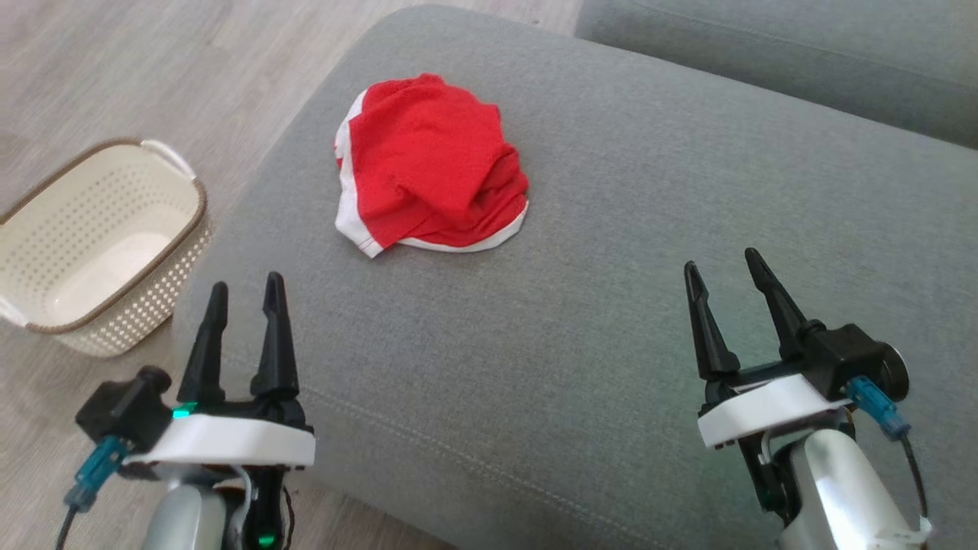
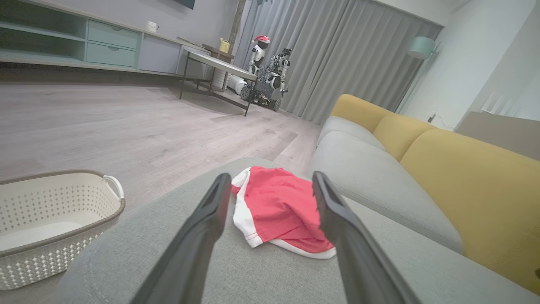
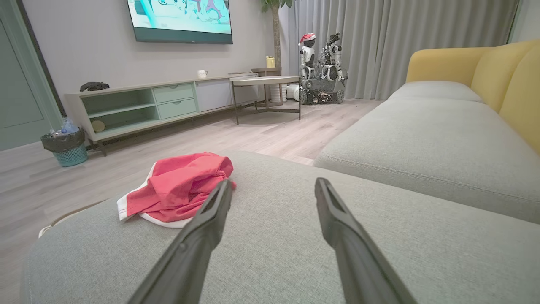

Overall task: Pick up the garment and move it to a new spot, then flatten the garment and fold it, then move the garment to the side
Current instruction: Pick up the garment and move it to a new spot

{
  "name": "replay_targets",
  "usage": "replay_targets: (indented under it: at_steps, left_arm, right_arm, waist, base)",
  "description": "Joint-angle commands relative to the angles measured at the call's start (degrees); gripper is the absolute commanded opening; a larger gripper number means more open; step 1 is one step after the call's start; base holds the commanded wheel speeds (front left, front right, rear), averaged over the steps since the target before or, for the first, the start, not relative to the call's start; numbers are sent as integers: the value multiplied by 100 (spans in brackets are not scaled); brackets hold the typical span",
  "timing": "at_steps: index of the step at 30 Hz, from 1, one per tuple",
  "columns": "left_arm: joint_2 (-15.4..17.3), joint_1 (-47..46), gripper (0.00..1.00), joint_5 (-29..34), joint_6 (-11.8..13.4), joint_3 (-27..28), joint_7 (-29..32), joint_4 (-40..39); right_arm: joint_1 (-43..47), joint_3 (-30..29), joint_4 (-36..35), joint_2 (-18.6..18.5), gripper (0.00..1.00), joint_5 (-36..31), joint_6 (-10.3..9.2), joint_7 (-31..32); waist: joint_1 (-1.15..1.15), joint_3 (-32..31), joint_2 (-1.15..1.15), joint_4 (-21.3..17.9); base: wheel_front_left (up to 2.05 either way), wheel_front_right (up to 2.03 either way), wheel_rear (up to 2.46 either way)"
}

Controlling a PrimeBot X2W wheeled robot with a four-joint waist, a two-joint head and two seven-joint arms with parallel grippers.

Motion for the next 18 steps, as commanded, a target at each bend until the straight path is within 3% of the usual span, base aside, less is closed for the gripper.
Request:
replay_targets:
  at_steps: [1, 10, 14, 18]
  left_arm:
    - [51, -188, 100, -52, -3, 240, -29, -224]
    - [51, -505, 100, 74, -204, 561, -29, 42]
    - [89, -981, 100, 341, -395, 682, -29, 727]
    - [383, -1721, 100, 313, -502, 527, 14, 1765]
  right_arm:
    - [-279, 119, -222, 6, 100, -36, -4, 1]
    - [-333, 12, -386, 6, 100, -187, -4, 106]
    - [-394, -179, -673, 6, 100, -374, -4, 256]
    - [-468, -370, -1127, -9, 100, -636, -4, 514]
  waist:
    - [0, 56, 0, 22]
    - [0, 322, 0, -162]
    - [0, 548, 0, -308]
    - [0, 848, 0, -440]
  base:
    - [0, 0, 0]
    - [0, 0, 0]
    - [0, 0, 0]
    - [0, 0, 0]
